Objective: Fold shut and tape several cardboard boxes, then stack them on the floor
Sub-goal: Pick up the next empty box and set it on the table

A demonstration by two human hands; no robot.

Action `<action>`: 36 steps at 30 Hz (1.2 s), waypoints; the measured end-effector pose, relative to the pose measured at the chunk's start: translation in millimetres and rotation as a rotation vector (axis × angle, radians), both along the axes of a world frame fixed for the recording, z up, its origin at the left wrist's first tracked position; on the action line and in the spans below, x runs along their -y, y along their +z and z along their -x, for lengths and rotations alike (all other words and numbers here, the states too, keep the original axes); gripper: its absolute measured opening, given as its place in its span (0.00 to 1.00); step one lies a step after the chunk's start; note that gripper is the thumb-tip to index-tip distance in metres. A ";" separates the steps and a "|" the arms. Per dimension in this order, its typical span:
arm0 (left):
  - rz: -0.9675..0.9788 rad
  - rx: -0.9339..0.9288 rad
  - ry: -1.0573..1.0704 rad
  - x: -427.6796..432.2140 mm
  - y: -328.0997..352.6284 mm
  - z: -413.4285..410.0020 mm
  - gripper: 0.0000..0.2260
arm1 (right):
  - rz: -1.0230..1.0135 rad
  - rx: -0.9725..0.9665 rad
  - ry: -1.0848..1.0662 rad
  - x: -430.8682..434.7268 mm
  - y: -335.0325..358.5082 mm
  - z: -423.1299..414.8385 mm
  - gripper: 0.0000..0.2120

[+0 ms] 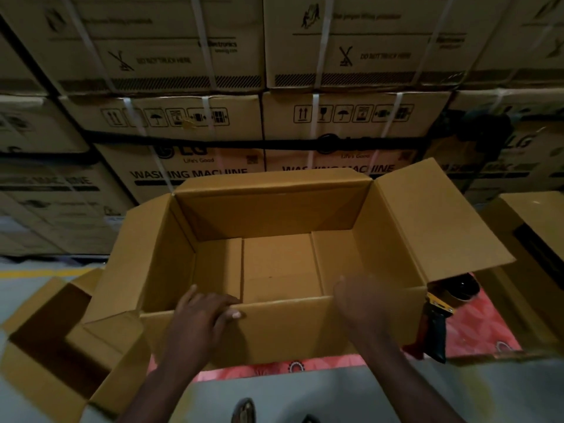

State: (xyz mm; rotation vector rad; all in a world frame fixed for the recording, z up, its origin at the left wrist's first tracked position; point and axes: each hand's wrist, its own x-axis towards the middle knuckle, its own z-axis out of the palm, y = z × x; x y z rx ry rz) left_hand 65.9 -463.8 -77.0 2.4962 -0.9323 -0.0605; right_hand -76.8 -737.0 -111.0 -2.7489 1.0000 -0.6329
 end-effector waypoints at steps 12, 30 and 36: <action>0.619 -0.168 0.850 -53.3 -0.5 12.9 0.12 | -0.154 0.401 -0.055 36.8 21.4 51.9 0.11; 0.370 -0.136 0.354 -35.5 -5.5 -36.4 0.26 | -1.556 1.556 -0.196 135.2 54.7 83.2 0.23; 0.001 0.004 0.219 -39.6 -24.9 -41.8 0.36 | -1.209 1.134 -0.041 127.4 46.9 67.9 0.13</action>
